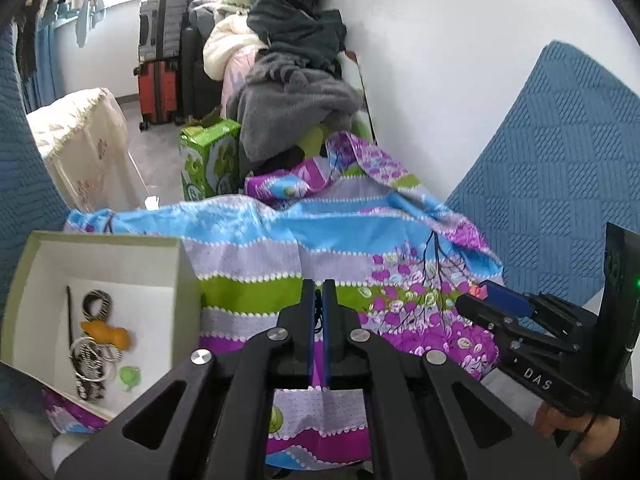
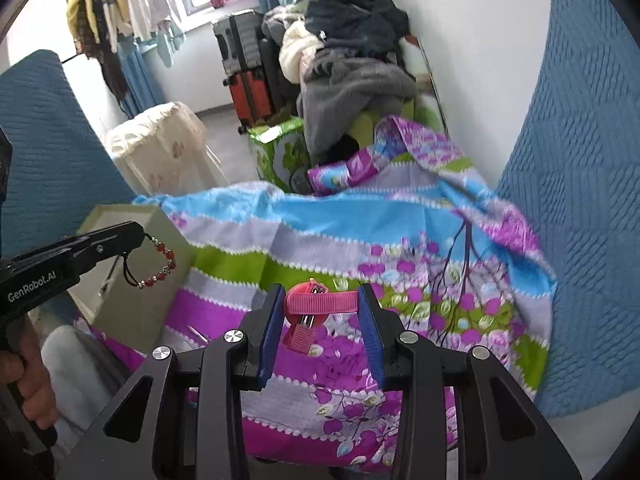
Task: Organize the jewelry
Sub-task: 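Lift and carry the bracelet and pink tag over the white box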
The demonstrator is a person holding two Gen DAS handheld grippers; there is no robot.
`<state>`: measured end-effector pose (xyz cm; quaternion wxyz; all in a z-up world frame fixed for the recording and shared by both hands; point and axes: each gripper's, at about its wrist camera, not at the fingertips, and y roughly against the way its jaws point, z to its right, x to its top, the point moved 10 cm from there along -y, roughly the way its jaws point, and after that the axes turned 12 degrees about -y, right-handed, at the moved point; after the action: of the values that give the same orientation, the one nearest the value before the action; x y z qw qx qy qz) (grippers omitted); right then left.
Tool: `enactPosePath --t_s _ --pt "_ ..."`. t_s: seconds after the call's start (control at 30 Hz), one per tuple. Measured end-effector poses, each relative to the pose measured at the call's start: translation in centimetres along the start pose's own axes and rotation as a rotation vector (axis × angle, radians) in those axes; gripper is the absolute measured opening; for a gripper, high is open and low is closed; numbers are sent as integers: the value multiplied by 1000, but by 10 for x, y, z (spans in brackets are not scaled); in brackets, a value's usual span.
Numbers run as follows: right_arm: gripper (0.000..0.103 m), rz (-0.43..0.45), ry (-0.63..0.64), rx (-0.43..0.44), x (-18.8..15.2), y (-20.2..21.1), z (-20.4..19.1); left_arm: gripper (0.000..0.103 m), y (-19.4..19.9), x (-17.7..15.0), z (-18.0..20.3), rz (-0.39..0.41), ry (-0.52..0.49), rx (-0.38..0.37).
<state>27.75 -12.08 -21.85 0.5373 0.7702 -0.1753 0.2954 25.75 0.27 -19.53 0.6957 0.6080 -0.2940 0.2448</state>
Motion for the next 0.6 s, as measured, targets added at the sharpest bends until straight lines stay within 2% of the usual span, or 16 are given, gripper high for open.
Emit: enactPosePath --t_s 0.33,0.6 --pt "34 83 36 77 46 29 -54 2 41 31 -28 60 -7 25" --pt "34 101 80 148 61 30 -107 2 65 30 -68 85 32 84"
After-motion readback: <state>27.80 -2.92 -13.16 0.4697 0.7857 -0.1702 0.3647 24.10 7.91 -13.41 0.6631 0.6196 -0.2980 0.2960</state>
